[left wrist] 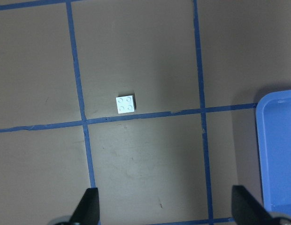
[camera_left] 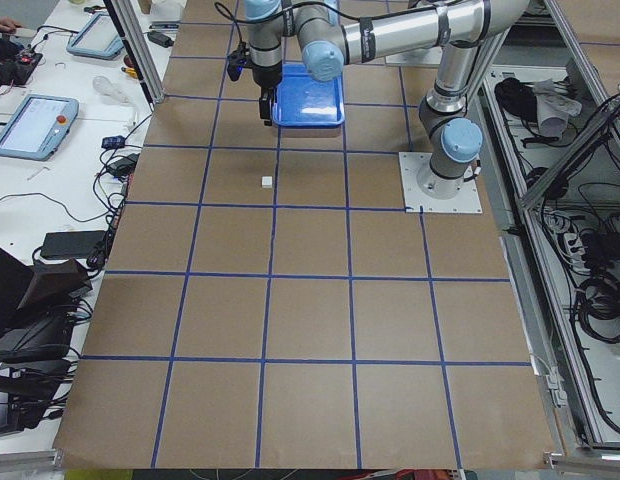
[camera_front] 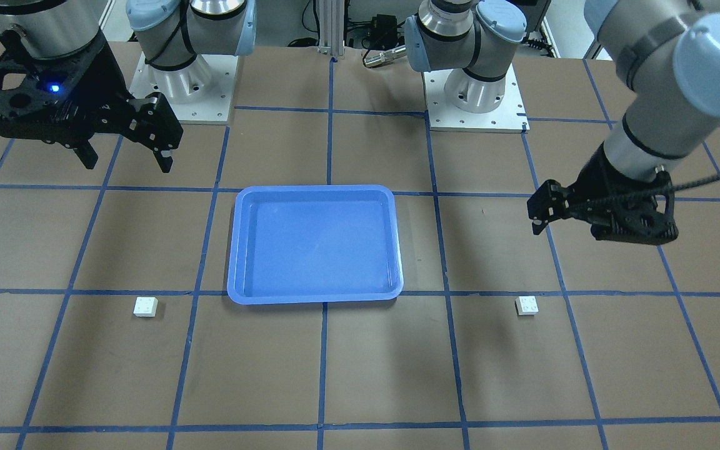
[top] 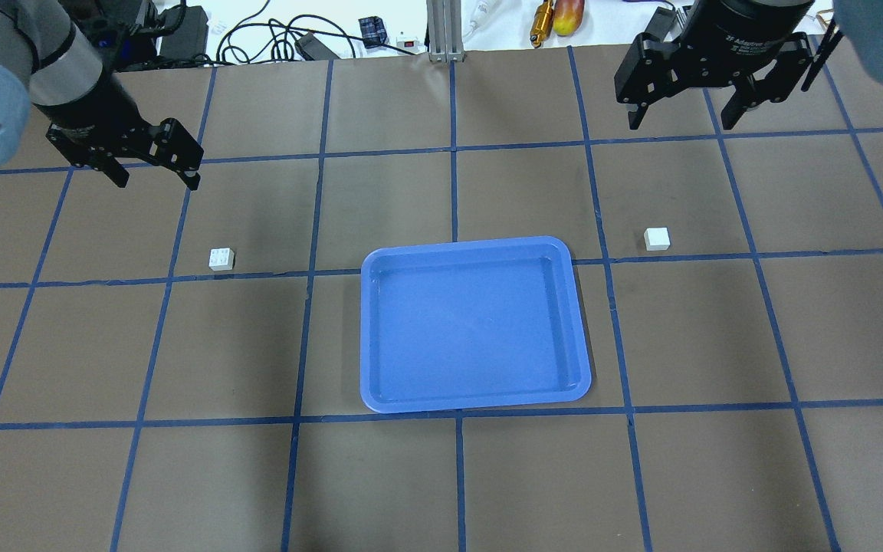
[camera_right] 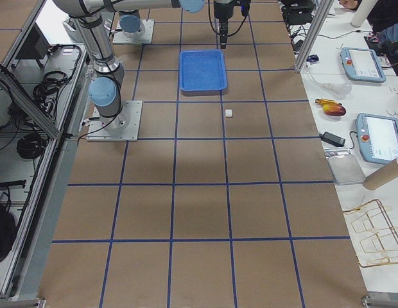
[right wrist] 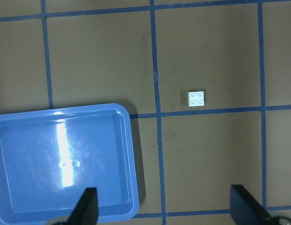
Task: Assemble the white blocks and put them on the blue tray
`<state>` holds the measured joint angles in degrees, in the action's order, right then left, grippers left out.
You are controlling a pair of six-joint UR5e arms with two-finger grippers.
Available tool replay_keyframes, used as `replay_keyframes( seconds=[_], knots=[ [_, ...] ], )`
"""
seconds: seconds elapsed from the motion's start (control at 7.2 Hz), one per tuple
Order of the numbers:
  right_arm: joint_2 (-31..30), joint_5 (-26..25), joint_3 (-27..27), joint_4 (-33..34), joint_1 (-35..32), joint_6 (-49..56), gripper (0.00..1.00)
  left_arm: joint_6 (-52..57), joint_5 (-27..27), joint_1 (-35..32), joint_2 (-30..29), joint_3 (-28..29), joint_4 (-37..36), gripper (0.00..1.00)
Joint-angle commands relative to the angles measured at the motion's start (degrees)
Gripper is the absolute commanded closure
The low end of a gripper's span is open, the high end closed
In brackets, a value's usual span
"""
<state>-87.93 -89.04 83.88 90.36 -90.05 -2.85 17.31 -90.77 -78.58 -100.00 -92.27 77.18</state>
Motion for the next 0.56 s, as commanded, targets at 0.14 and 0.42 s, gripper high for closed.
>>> replay_keyframes(
  seconds=[0.14,0.42],
  knots=[
    [0.7,0.6,-0.9,0.8,0.6,19.7,0.0,3.3,-0.3,0.5,-11.7,-4.0,-15.7,0.0],
    [2.5,-0.8,-0.2,1.7,1.1,37.0,0.0,5.4,0.2,3.5,-12.8,-7.0,-17.2,0.01]
  ],
)
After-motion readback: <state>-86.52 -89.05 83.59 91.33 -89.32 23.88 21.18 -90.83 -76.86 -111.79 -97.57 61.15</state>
